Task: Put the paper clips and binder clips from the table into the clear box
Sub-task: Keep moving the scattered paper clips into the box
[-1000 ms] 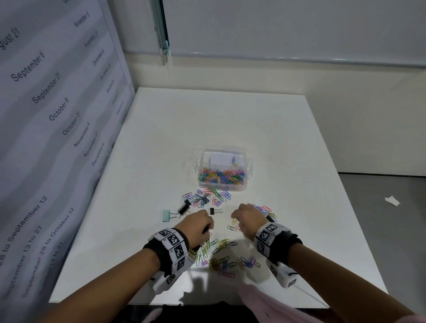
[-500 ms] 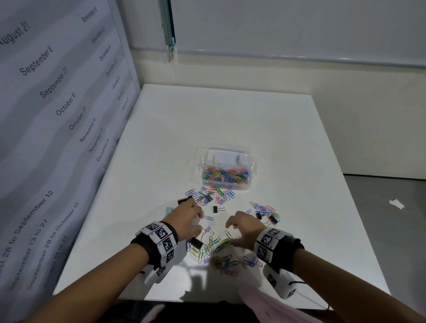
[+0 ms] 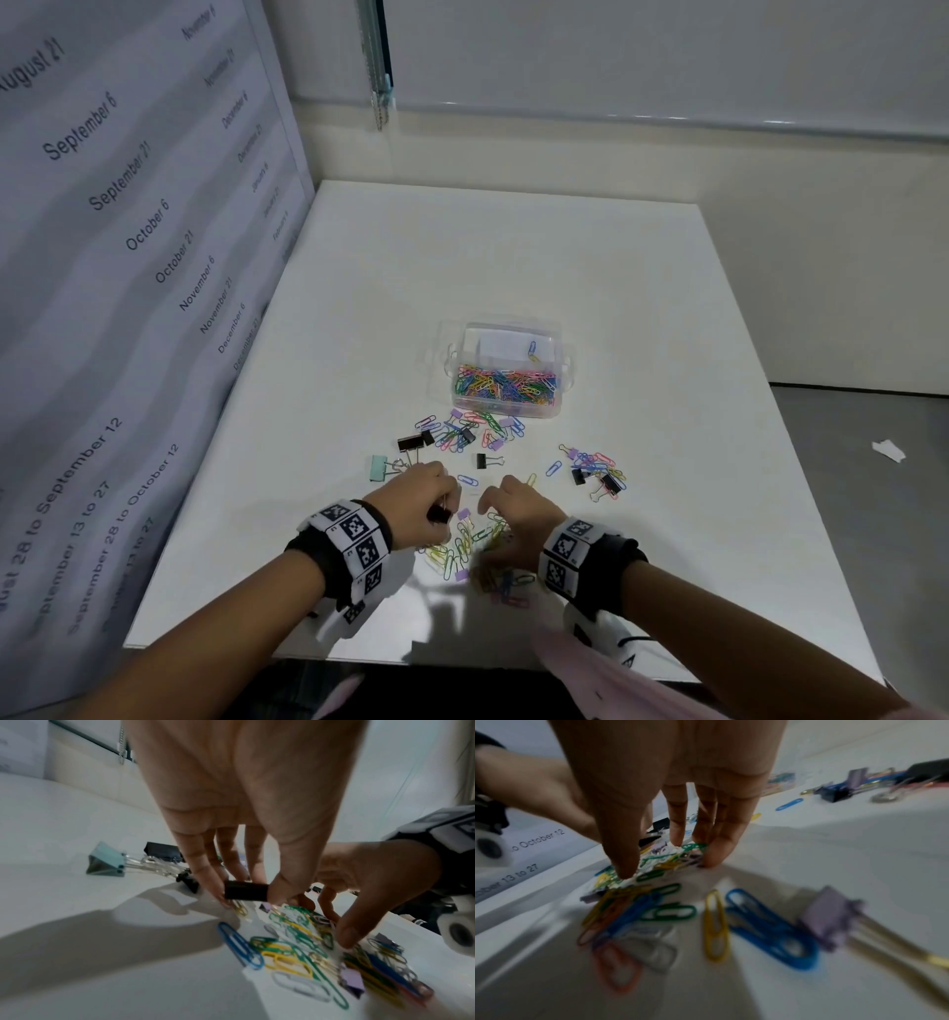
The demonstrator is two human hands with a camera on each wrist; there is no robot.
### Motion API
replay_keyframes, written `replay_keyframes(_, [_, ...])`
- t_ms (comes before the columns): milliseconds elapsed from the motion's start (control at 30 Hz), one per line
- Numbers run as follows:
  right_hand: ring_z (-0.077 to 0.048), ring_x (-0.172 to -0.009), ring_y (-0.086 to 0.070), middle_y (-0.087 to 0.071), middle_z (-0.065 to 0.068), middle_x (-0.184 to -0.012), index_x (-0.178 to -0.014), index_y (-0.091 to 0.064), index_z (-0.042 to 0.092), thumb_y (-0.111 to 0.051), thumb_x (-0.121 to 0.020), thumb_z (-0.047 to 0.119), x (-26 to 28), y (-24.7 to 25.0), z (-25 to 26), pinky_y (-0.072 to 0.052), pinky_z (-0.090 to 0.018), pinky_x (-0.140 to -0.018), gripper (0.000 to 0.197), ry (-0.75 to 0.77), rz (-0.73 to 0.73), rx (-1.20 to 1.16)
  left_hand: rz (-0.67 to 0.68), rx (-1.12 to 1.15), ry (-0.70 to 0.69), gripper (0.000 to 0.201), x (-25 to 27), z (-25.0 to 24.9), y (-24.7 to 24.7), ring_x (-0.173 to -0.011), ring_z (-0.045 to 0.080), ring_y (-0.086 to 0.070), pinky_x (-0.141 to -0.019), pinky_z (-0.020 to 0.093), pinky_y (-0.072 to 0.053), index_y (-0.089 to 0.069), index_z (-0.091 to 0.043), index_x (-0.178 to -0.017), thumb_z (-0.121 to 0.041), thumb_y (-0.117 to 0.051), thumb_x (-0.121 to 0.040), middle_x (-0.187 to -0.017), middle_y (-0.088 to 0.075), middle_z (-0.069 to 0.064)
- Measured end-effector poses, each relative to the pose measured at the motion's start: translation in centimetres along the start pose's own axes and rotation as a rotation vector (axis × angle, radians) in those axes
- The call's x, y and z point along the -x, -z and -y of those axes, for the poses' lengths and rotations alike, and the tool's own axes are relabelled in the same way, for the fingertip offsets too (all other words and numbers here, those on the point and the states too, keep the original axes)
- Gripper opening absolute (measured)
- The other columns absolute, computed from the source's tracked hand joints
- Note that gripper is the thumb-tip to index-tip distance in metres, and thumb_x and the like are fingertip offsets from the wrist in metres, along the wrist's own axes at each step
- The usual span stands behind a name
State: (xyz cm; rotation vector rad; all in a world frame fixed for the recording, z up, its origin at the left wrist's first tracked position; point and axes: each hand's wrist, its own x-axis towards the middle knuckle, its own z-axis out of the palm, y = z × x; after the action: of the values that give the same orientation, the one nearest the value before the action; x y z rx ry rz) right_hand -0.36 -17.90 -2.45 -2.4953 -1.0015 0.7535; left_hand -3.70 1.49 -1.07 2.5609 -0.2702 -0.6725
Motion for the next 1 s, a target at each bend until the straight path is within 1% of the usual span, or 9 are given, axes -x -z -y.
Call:
replay_keyframes(100, [-0.026,-0.110,-0.044,-0.047,-0.010,-0.119,-0.117,-0.049,0.013,-0.078,-0.064,0.038,-0.4,-0.3,1.4,-0.047,-0.038,-0.084,0.065,-0.032,0.036,0.042,-0.057,-0.029,0.037,0.022,0.1,0.7,0.3,-0.091,0.014,-0.038,-0.079,0.024,-0.036,-0.047,-0.025,-0.082,-0.020,-0.065,-0.070,-0.091,-0.038,-0.005])
replay_keyframes(200, [-0.027,-0.111,-0.042,-0.046,-0.011,-0.119,-0.114,-0.050,0.011,-0.081,-0.061,0.036,-0.5,-0.6,2.1,-0.048,-0.039,-0.083,0.066,-0.024,0.049,0.044,-0.083,-0.095,0.076,0.025,0.5,1.2,0.3,-0.105,0.020,-0.041,-0.088,0.028,-0.039,-0.054,-0.018,-0.096,-0.020,-0.063,-0.073,-0.098,-0.041,-0.001])
replay_keyframes(300, [-0.028,-0.109,-0.044,-0.046,-0.013,-0.119,-0.110,-0.053,0.010,-0.078,-0.067,0.035,-0.7,-0.1,1.7,-0.042,-0.037,-0.087,0.056,-0.043,0.112,0.018,-0.090,-0.142,0.046,0.042,1.2,0.9,-0.1,-0.104,0.017,-0.037,-0.089,0.028,-0.037,-0.053,-0.018,-0.107,-0.039,-0.068,-0.074,-0.107,-0.044,0.000])
replay_keyframes(400, [-0.029,-0.108,-0.048,-0.047,-0.016,-0.119,-0.108,-0.059,0.008,-0.072,-0.076,0.028,-1.1,1.0,1.1,-0.039,-0.033,-0.091,0.040,-0.094,0.154,-0.029,-0.005,-0.093,-0.026,0.053,1.6,0.1,-0.8,-0.094,0.011,-0.034,-0.082,0.024,-0.035,-0.049,-0.018,-0.110,-0.044,-0.073,-0.069,-0.101,-0.037,-0.006])
replay_keyframes(500, [-0.026,-0.108,-0.051,-0.049,-0.013,-0.118,-0.103,-0.063,0.011,-0.067,-0.079,0.021,-1.3,1.9,0.4,-0.041,-0.031,-0.090,0.027,-0.171,0.162,-0.056,0.109,-0.067,-0.050,0.062,1.9,-0.4,-2.0,-0.098,0.017,-0.045,-0.086,0.032,-0.044,-0.046,-0.016,-0.113,-0.038,-0.079,-0.065,-0.110,-0.044,0.001])
replay_keyframes(633, [-0.021,-0.098,-0.057,-0.061,-0.010,-0.112,-0.097,-0.067,0.011,-0.064,-0.077,0.014,-1.2,3.1,-0.5,-0.043,-0.025,-0.079,0.021,-0.239,0.148,-0.103,0.092,-0.067,-0.040,0.056,2.0,-0.8,-3.5,-0.107,0.019,-0.046,-0.089,0.029,-0.040,-0.044,-0.015,-0.118,-0.027,-0.075,-0.073,-0.121,-0.043,0.003])
replay_keyframes(733, [-0.002,-0.063,-0.052,-0.072,-0.009,-0.102,-0.093,-0.071,0.010,-0.064,-0.076,0.012,-1.0,3.9,-1.4,-0.039,-0.008,-0.055,0.018,-0.271,0.110,-0.176,0.020,0.010,-0.031,0.050,1.5,-1.2,-4.1,-0.109,0.019,-0.048,-0.092,0.027,-0.039,-0.046,-0.016,-0.123,-0.021,-0.069,-0.080,-0.123,-0.045,0.004])
replay_keyframes(800, [0.004,-0.058,-0.048,-0.074,-0.008,-0.097,-0.091,-0.073,0.011,-0.066,-0.076,0.013,-0.9,4.5,-2.1,-0.034,0.001,-0.047,0.016,-0.300,0.080,-0.210,-0.023,0.023,-0.025,0.041,0.9,-1.5,-4.1,-0.108,0.021,-0.050,-0.093,0.029,-0.041,-0.049,-0.014,-0.122,-0.019,-0.064,-0.084,-0.121,-0.048,0.005])
replay_keyframes(1000, [-0.008,-0.073,-0.058,-0.074,-0.007,-0.092,-0.088,-0.074,0.010,-0.072,-0.075,0.015,-1.0,7.4,-3.1,-0.043,-0.008,-0.059,0.015,-0.378,-0.055,-0.258,-0.068,-0.146,-0.068,0.022,-1.7,-2.3,-3.9,-0.108,0.029,-0.051,-0.090,0.039,-0.044,-0.055,-0.005,-0.110,-0.010,-0.048,-0.090,-0.115,-0.054,0.014])
